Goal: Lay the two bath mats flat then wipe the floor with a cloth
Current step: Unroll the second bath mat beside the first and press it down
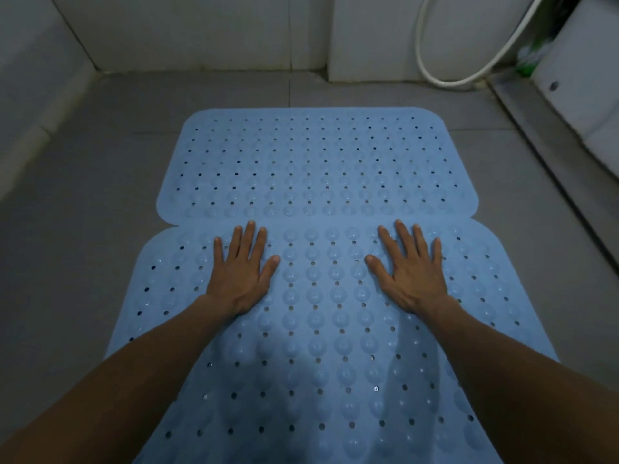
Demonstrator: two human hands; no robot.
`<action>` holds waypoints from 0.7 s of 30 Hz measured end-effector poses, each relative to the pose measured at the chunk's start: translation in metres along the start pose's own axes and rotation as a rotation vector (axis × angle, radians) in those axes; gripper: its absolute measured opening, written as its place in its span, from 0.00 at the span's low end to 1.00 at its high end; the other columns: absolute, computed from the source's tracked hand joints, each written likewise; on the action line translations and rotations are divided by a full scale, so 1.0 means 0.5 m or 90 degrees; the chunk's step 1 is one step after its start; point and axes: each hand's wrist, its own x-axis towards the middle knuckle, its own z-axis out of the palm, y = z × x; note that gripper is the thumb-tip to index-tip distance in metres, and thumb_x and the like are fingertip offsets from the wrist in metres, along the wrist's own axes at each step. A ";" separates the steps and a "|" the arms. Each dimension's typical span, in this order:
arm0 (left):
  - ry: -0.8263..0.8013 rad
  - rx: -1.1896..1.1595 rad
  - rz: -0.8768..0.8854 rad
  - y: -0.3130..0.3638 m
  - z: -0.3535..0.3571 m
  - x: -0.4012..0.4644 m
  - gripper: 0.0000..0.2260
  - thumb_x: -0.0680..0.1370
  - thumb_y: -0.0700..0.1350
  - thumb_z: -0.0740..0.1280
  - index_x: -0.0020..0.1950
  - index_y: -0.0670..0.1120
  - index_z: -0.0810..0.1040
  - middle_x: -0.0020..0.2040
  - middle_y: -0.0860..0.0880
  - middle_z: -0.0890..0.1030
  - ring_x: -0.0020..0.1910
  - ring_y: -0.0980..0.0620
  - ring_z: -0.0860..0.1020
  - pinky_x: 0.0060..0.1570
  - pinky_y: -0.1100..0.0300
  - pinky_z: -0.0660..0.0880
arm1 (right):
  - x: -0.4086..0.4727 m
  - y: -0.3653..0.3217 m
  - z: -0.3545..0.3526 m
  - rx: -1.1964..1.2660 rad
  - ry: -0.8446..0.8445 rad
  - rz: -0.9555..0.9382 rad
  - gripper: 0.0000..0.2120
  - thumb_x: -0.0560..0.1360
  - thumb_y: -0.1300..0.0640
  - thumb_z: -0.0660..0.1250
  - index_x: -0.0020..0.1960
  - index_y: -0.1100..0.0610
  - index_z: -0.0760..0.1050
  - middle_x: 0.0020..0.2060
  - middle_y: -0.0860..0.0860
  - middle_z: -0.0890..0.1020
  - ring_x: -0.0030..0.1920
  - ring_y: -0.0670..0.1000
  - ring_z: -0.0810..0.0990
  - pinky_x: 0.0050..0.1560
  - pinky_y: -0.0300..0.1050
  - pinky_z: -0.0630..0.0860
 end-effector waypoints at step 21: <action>0.023 0.007 0.006 -0.003 0.005 -0.014 0.36 0.74 0.67 0.31 0.80 0.52 0.39 0.80 0.49 0.39 0.79 0.48 0.39 0.76 0.43 0.37 | -0.017 -0.007 0.008 -0.011 0.012 0.009 0.36 0.75 0.28 0.36 0.79 0.41 0.37 0.80 0.48 0.39 0.79 0.56 0.35 0.75 0.65 0.36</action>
